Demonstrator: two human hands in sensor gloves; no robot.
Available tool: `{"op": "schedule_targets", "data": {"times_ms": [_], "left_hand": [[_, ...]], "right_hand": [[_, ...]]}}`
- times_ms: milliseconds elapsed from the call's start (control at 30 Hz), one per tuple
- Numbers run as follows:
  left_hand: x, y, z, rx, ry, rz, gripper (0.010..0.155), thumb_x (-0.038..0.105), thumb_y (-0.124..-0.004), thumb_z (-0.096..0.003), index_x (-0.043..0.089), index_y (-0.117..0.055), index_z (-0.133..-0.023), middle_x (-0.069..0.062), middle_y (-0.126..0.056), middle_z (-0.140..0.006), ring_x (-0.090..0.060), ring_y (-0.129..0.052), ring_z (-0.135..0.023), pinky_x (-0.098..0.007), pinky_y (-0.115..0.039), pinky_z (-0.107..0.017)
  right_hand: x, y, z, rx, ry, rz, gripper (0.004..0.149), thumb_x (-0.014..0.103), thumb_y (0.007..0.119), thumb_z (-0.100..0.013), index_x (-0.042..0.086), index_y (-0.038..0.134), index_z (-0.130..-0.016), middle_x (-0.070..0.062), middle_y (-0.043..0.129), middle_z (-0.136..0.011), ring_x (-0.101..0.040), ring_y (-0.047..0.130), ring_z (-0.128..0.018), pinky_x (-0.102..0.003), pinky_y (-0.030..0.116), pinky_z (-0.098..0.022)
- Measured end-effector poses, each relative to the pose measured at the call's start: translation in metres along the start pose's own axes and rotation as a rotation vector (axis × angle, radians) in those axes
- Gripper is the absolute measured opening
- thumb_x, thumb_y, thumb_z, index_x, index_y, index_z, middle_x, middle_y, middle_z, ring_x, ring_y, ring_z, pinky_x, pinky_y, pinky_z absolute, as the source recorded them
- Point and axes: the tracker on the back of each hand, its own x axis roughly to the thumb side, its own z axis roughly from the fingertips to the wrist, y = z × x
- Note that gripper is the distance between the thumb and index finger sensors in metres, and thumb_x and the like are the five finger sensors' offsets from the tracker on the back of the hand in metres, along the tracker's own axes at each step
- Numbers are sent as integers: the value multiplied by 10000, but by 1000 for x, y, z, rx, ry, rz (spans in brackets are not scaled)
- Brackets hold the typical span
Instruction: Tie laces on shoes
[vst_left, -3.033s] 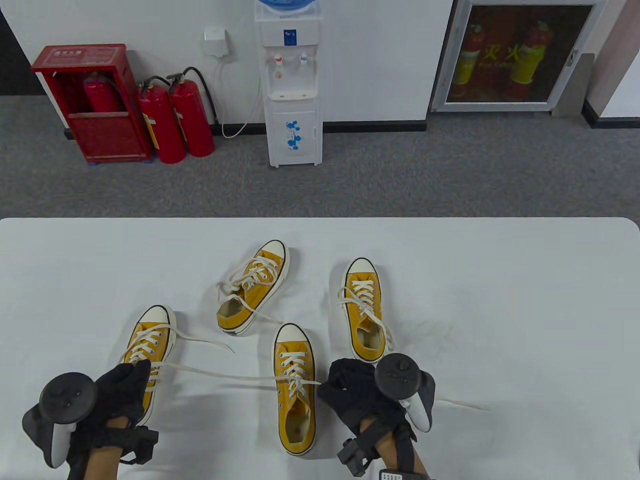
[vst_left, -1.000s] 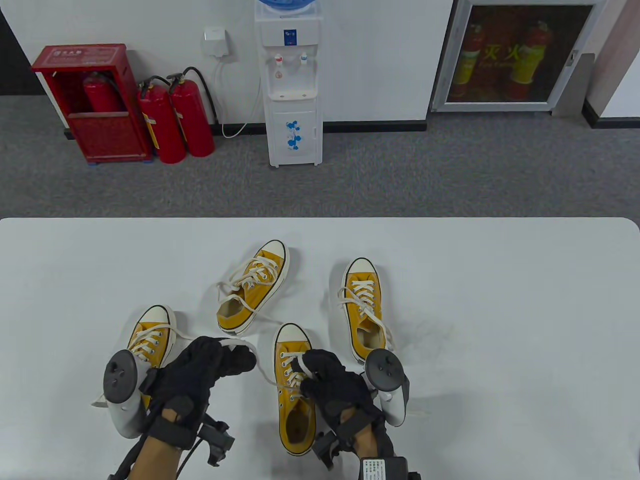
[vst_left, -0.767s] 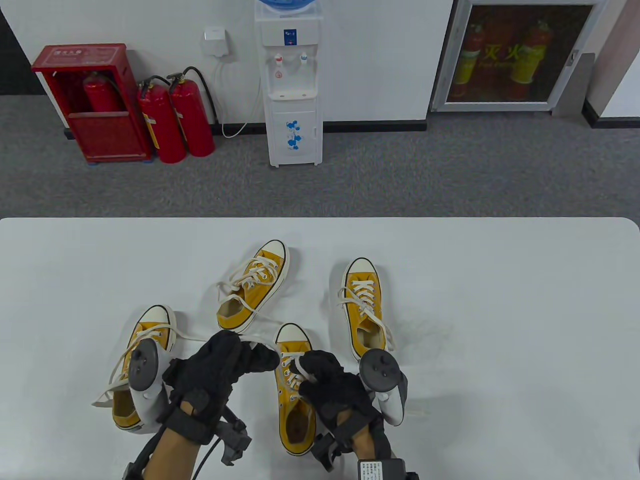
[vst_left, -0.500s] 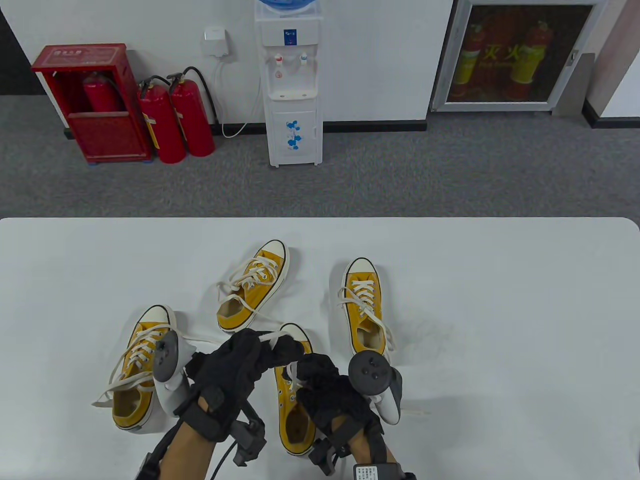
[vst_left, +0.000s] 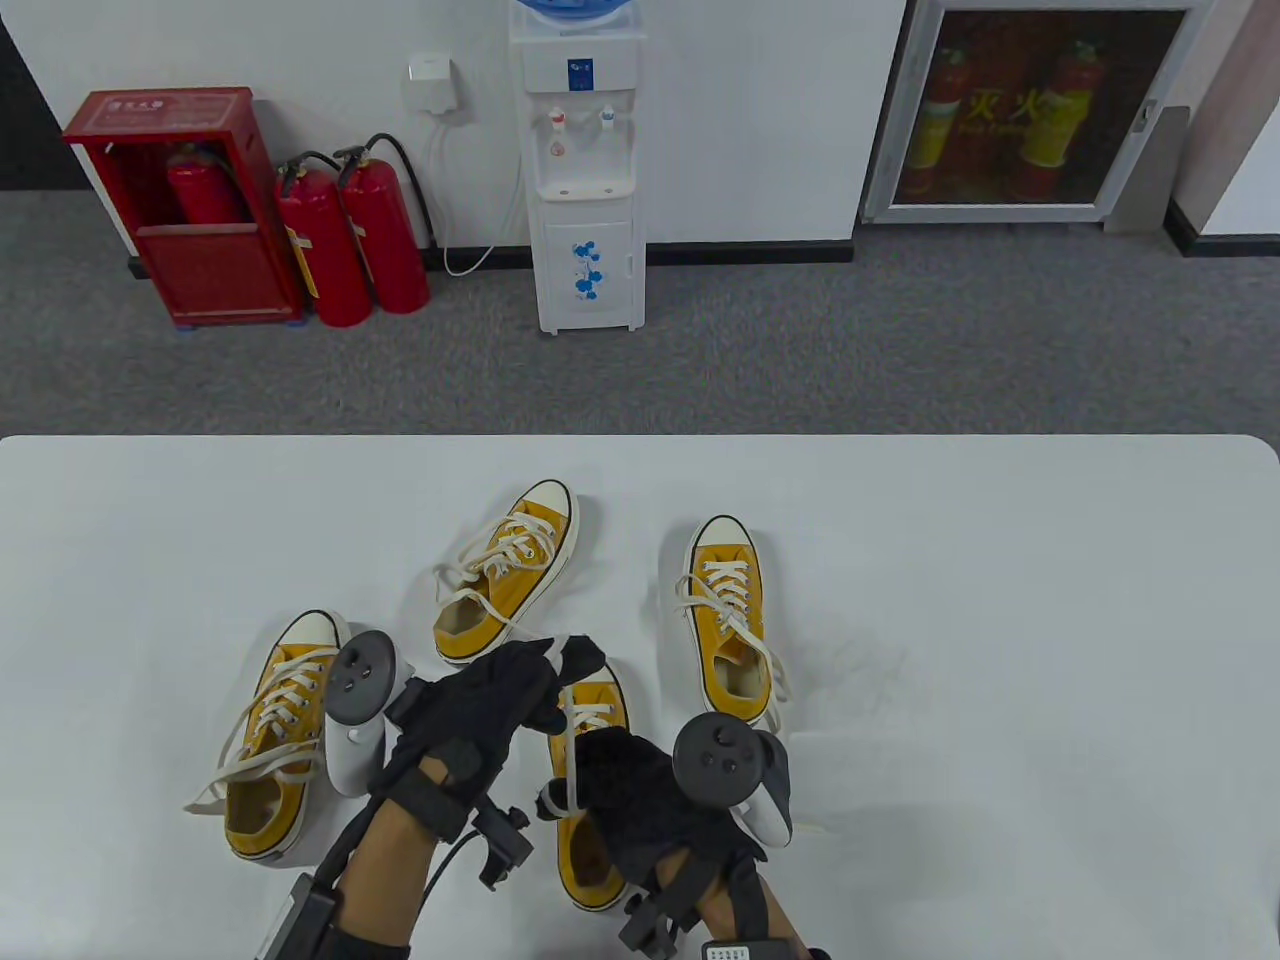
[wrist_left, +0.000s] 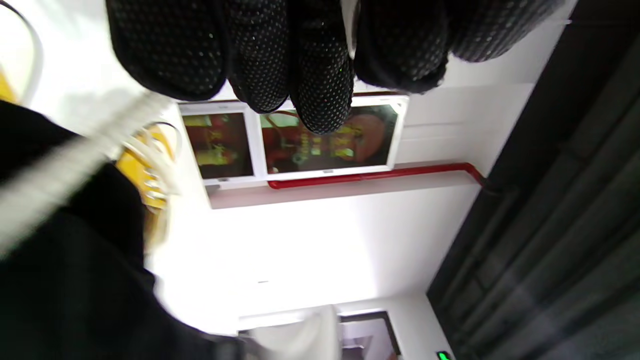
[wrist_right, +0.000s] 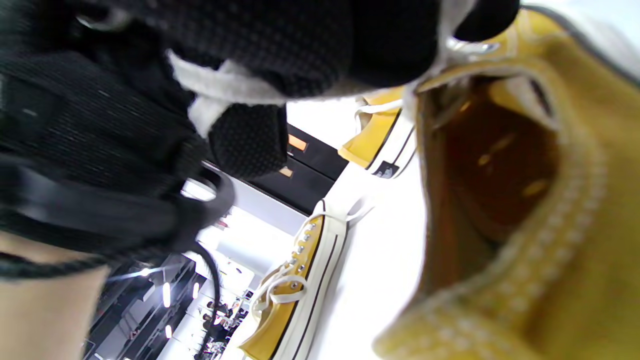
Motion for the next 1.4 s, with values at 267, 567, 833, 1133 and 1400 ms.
{"op": "schedule_targets", "data": {"times_ms": [267,567,833,1133,1400], "left_hand": [[-49,9,15,50,162,-21,386,564,-715,-498,242,-881,-631,-69,-908,-997,-371,-911,-929,-508,-835,-521],[-73,-11,27,-1,219,67,404,536,-656,-513,219,-814,-705,-132,-788,-1056,-367,-941,-886,-482,-867,-519],[-86,-15,34,9,246,134,404,526,-657,-515,216,-802,-729,-136,-779,-1058,-379,-939,-883,-518,-835,-561],[-86,-13,37,40,238,264,393,520,-672,-521,218,-806,-735,-111,-806,-1041,-348,-958,-874,-562,-806,-585],[-88,-9,37,58,228,213,390,521,-679,-519,223,-816,-731,-81,-861,-991,-306,-1001,-814,-561,-799,-578]], "right_hand": [[-13,-8,2,-92,-22,-169,378,123,816,-397,247,1012,-696,-29,666,-992,-179,828,-607,-630,541,-663],[-32,-8,4,-120,25,-467,368,145,821,-406,221,988,-725,-2,596,-1068,-173,845,-604,-605,591,-639],[-35,-8,5,-168,57,-424,375,167,824,-424,169,933,-783,-56,783,-953,-181,891,-595,-576,637,-624],[-28,-16,12,-310,51,-214,373,209,863,-417,205,924,-785,-40,878,-852,-138,1004,-546,-518,732,-606],[-21,-18,15,-357,49,-161,369,203,874,-414,184,927,-779,-54,872,-832,-158,987,-532,-612,540,-690]]}}
